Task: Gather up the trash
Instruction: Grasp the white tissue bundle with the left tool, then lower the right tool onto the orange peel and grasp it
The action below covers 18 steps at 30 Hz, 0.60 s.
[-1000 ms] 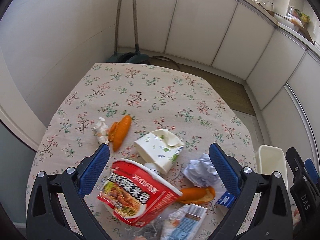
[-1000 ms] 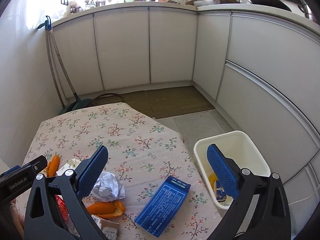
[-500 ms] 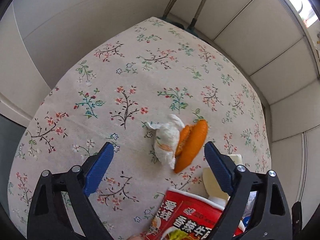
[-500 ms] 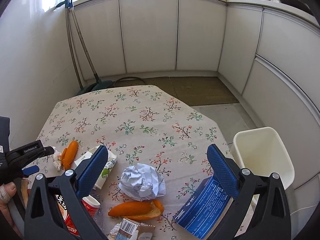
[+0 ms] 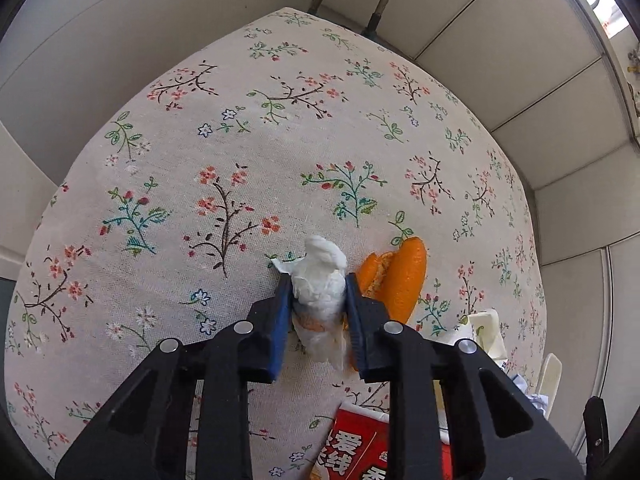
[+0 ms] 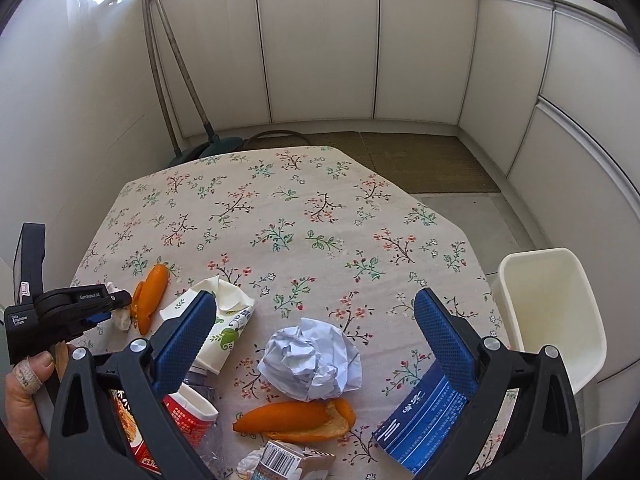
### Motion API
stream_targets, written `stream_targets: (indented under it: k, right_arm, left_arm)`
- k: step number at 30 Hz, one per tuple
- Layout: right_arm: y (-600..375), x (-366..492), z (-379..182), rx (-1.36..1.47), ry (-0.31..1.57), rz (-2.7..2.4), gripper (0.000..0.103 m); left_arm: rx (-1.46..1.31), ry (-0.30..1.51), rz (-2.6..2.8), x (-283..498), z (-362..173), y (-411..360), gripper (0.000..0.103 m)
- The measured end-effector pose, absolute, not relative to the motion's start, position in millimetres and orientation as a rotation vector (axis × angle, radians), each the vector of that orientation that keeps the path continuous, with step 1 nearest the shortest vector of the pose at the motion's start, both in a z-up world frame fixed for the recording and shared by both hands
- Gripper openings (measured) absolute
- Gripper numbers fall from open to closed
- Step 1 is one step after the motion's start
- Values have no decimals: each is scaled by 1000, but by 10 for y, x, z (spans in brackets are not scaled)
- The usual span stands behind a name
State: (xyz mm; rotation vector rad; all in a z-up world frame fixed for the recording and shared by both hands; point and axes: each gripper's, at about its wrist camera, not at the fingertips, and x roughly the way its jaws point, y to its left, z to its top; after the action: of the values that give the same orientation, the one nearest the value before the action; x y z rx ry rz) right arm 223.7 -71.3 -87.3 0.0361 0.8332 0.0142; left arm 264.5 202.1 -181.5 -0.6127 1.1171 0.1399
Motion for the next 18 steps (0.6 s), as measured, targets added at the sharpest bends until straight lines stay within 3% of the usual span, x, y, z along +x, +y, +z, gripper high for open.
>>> stream_targets:
  k: [5,14,18]
  right_arm:
    - [-581,2426,-882,90,932,124,96]
    - [222,3008,-1156,75,1216,304,96]
    - [596,3169,-1333,45,1308,348,96]
  left_arm:
    - [-579,1087,152,2516,-1597,2093,24]
    - [-446,901,210,1935,-566,2052,25]
    - [-372,848,240,1780,-357,2012,25]
